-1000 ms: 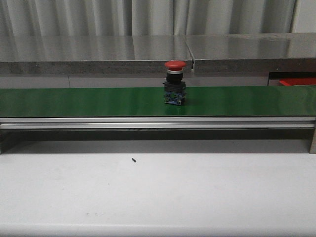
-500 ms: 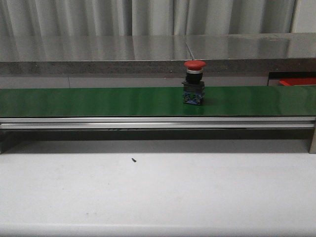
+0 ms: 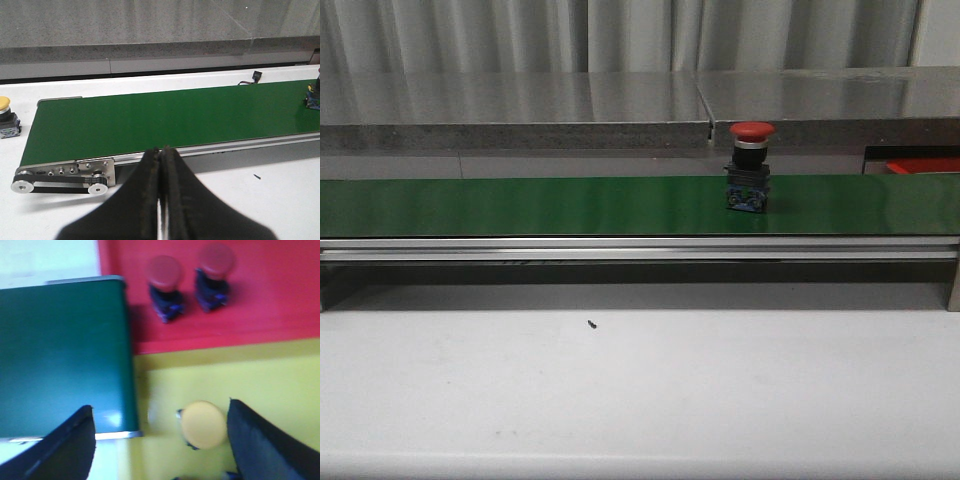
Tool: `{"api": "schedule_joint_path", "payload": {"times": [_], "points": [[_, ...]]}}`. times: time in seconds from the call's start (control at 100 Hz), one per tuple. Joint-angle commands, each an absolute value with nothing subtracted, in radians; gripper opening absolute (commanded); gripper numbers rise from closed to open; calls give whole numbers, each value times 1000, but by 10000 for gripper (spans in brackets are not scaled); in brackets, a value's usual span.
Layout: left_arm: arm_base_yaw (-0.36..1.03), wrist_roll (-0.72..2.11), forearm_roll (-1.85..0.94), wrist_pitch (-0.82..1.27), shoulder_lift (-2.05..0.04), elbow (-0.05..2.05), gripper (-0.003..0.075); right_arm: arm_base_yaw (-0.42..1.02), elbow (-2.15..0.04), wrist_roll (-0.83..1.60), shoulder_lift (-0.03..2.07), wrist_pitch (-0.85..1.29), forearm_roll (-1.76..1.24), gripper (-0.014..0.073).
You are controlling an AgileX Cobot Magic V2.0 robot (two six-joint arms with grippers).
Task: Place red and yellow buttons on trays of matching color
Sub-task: 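Move the right gripper over the red button arriving at the belt's end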
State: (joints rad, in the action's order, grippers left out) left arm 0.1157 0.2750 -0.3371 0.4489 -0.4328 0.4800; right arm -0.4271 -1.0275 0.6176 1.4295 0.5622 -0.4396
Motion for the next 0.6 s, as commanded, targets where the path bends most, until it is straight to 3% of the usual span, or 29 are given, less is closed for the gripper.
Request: {"api": "schedule_joint_path", "payload": {"times": [0.0, 0.25, 0.59], "points": [[124, 272, -358, 374, -437, 507, -19, -339, -1051, 684, 1392, 544, -461, 551], [124, 272, -358, 374, -437, 507, -19, -134, -1066, 774, 1457, 553, -461, 551], [124, 272, -358, 374, -437, 507, -19, -6, -1236, 780, 1642, 625, -463, 551]]}}
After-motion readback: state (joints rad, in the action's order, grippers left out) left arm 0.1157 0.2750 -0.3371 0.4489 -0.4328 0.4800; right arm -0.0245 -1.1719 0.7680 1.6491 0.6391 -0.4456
